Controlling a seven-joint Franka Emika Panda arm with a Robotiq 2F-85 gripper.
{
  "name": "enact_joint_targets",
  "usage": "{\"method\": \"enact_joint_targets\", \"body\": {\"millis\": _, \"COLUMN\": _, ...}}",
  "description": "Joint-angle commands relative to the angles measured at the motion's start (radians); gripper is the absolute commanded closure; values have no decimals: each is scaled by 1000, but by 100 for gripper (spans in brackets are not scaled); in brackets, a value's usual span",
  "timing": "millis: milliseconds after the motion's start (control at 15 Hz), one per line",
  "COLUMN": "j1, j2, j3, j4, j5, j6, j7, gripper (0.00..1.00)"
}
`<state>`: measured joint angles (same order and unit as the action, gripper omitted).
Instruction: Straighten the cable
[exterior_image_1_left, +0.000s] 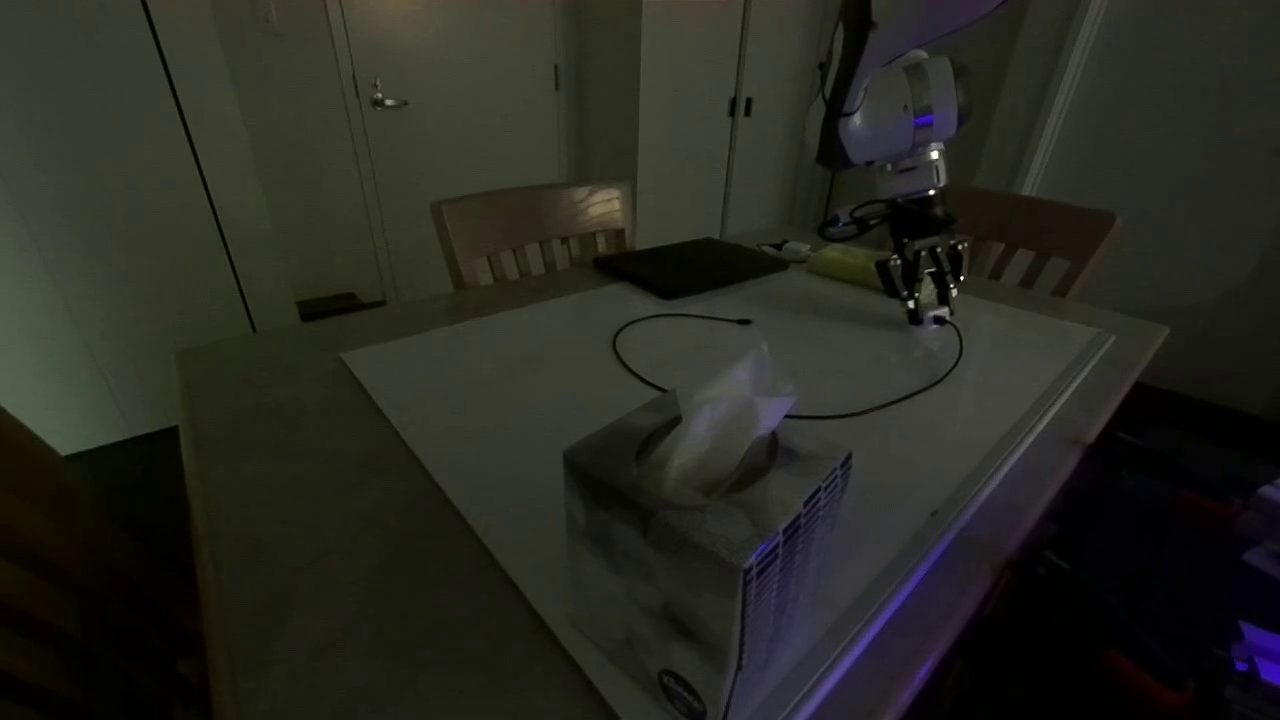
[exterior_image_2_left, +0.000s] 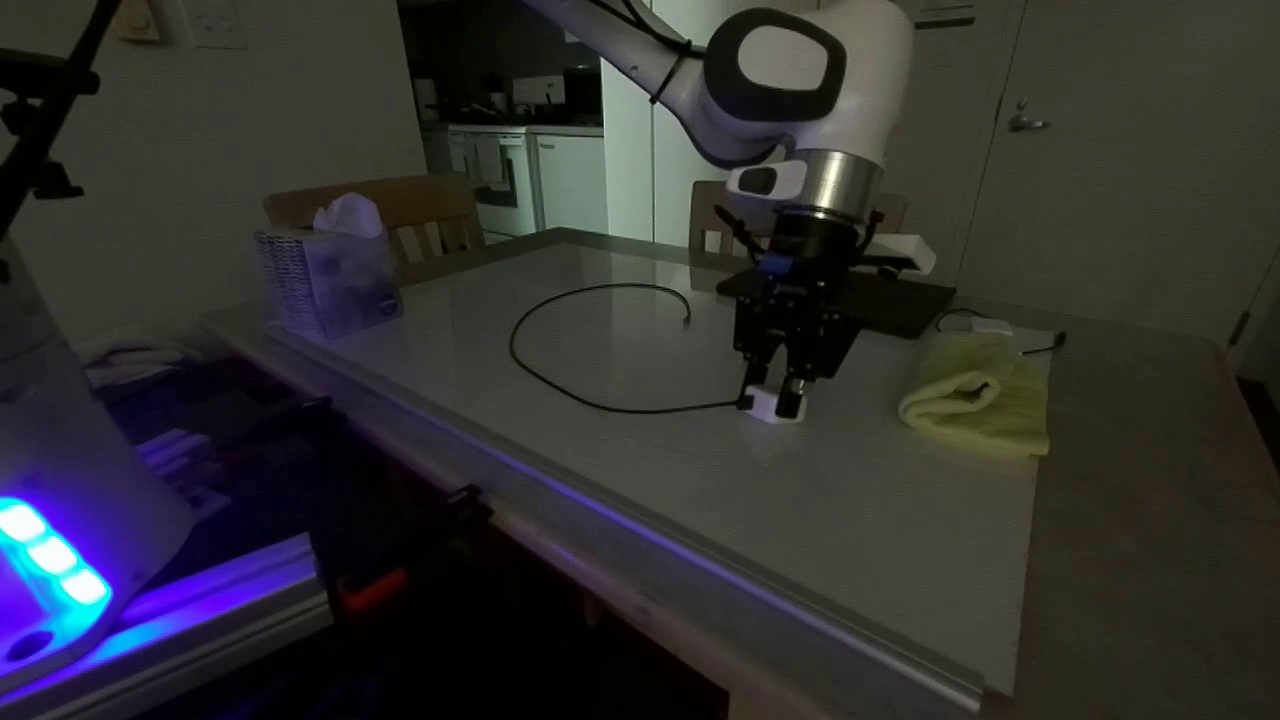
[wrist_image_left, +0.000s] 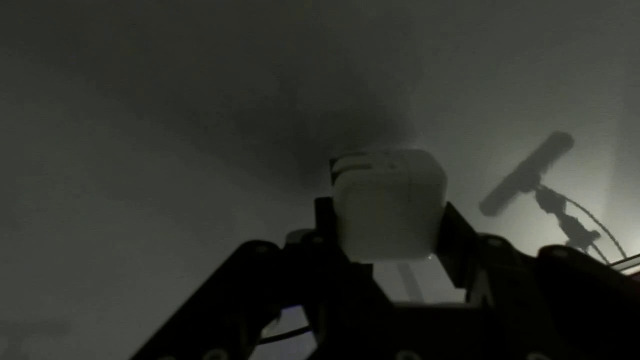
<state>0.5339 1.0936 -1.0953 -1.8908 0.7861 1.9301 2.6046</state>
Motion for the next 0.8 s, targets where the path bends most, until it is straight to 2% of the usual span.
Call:
{"method": "enact_joint_targets", "body": {"millis": 0, "j1": -6, "j2": 2, "j3": 5, "j4": 1, "j5": 10, "j6": 3, "j7": 0, "gripper": 36}}
{"method": "enact_joint_targets", "body": {"millis": 67, "j1": -5, "j2": 1, "j3": 4, "j4": 1, "j5": 10, "j6": 6, "j7": 0, "gripper": 23}}
{"method": "enact_joint_targets", "body": {"millis": 333, "j1": 18, "j2": -11, "j3": -31, "j4": 5, "j5": 4, "j6": -3, "j7": 0, "gripper": 0}}
{"method": "enact_joint_targets", "body": {"millis": 667, "j1": 69, "j2": -72, "j3": -89, "j4": 38, "j5": -28, "j6": -41, "j7": -38, "gripper": 0}}
{"method": "enact_joint_targets", "body": {"millis": 733, "j1": 27, "j2": -195, "j3": -7, "j4": 40, "j5": -137, "j6": 18, "j7": -12, "gripper": 0}}
